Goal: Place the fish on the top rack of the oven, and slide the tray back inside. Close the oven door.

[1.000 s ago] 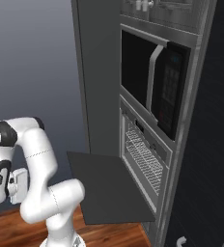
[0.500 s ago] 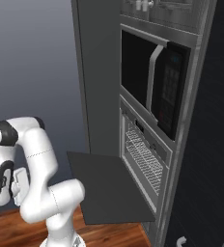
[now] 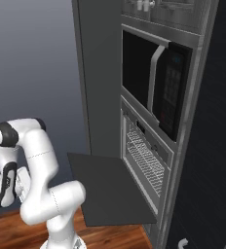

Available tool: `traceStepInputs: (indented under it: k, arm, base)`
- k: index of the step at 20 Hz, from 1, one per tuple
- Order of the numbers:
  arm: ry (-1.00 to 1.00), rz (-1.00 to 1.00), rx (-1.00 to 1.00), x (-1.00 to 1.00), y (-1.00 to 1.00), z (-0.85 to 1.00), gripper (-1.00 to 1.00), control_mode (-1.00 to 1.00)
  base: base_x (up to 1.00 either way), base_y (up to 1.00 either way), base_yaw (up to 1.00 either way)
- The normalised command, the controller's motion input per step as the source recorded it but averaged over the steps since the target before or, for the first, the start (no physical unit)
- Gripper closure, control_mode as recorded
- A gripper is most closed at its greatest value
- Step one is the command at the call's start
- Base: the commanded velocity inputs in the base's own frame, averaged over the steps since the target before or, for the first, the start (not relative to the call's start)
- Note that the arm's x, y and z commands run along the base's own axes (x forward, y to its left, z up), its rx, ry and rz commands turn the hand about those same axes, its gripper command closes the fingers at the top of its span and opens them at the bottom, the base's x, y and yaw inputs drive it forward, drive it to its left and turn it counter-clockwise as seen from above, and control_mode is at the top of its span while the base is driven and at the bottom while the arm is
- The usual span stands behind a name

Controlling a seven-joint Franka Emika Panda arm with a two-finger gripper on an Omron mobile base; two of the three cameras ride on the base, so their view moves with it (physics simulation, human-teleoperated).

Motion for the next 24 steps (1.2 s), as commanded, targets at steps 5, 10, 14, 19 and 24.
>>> traceStepInputs:
  k: [5, 10, 14, 19, 24]
  arm:
    - [0.0, 0.0, -0.12, 0.13, -0.05, -0.11, -1.0, -1.0]
    - [-0.03, 0.0, 0.0, 0.2, -0.06, -0.1, -1.0, -1.0]
    - [-0.02, 0.0, 0.0, 0.02, -0.29, -0.32, -1.0, -1.0]
    - [0.0, -0.02, 0.0, 0.01, -0.44, -0.28, -1.0, -1.0]
    - [0.0, -0.03, 0.0, 0.27, -0.47, -0.07, -1.0, -1.0]
  base:
    - [0.0, 0.0, 0.0]
    - [0.0, 0.0, 0.0]
    - [0.0, 0.0, 0.0]
    - [0.0, 0.0, 0.0]
    - [0.0, 0.0, 0.0]
